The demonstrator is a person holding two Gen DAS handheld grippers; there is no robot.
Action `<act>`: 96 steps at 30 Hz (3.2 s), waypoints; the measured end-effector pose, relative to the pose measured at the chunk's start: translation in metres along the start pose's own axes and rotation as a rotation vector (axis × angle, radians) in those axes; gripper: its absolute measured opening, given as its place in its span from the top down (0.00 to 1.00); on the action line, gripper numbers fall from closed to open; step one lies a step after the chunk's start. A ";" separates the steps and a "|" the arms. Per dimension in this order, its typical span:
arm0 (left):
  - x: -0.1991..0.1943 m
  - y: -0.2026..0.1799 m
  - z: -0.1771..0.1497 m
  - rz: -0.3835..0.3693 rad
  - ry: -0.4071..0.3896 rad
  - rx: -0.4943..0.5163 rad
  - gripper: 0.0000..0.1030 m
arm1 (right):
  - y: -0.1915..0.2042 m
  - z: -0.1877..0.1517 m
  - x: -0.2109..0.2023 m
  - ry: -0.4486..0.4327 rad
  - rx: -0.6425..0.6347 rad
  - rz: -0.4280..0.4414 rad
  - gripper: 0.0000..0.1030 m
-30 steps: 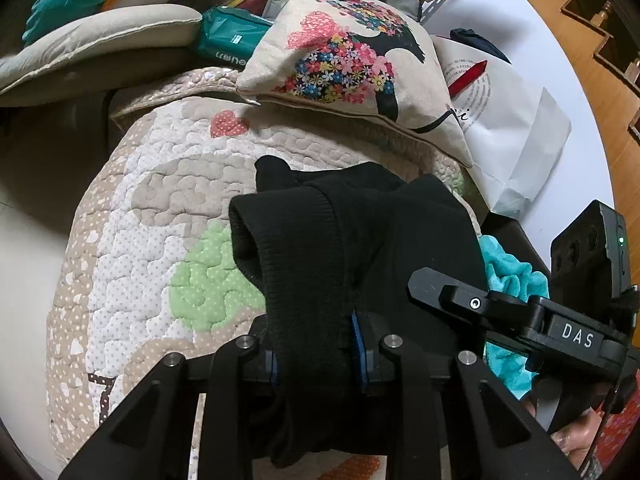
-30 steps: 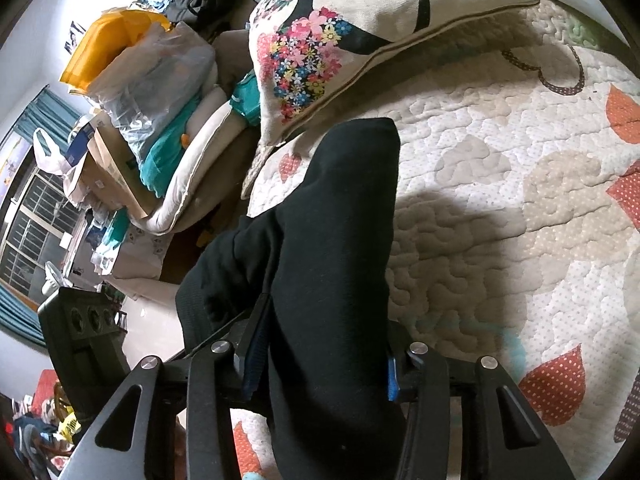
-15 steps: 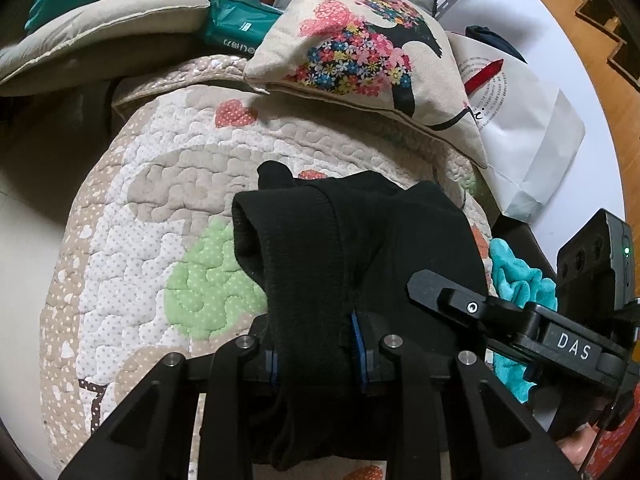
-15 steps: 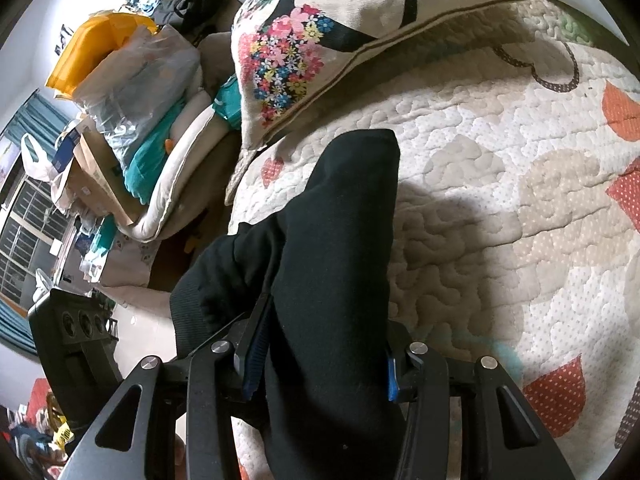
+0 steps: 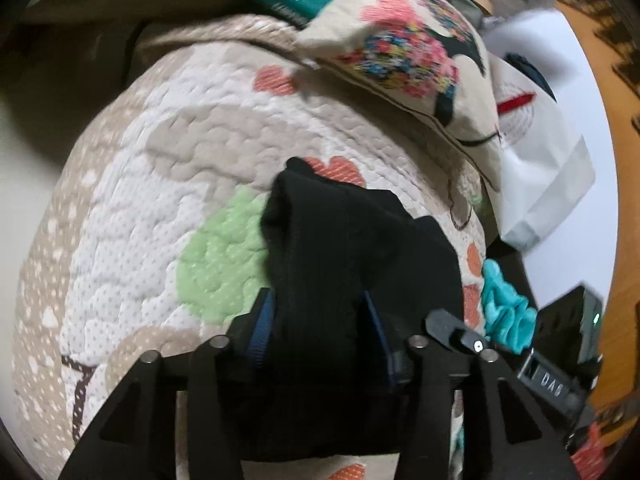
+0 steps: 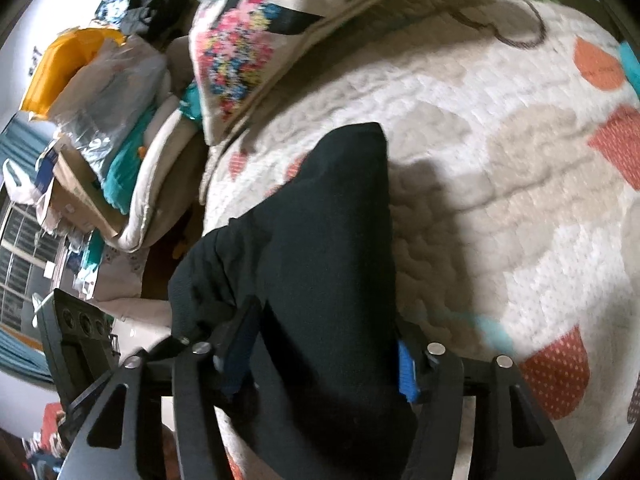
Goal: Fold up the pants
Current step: 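Lower the black pants bundle onto the quilt with both grippers, then open both grippers to release the pants and pull them back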
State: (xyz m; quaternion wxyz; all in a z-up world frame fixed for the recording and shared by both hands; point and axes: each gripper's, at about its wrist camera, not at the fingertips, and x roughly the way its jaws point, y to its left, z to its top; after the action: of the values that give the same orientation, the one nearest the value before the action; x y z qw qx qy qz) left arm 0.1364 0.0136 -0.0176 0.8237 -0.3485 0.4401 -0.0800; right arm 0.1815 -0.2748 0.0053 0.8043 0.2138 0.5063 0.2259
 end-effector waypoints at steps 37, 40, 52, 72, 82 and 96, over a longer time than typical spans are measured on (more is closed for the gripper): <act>0.014 -0.054 -0.051 0.037 0.097 0.260 0.68 | -0.022 -0.033 -0.036 -0.006 -0.060 -0.133 0.64; 0.018 -0.040 -0.045 0.022 0.133 0.180 0.65 | -0.031 -0.032 -0.030 0.018 -0.022 -0.135 0.60; 0.011 -0.010 -0.021 -0.024 0.092 0.023 0.60 | -0.019 -0.026 -0.055 -0.105 -0.066 -0.204 0.52; -0.016 -0.026 -0.005 0.030 -0.063 0.131 0.52 | 0.002 -0.041 -0.042 -0.045 -0.132 -0.096 0.50; 0.011 -0.002 0.002 0.042 0.072 0.021 0.41 | -0.008 -0.042 -0.053 -0.083 -0.056 -0.089 0.49; -0.042 -0.039 -0.051 0.094 0.046 0.263 0.41 | -0.013 -0.108 -0.094 -0.108 0.024 -0.167 0.42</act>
State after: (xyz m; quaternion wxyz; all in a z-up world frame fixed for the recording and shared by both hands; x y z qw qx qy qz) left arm 0.0782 -0.0230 0.0167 0.8547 -0.2147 0.4605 -0.1065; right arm 0.0489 -0.3272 0.0228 0.8439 0.1924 0.4809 0.1400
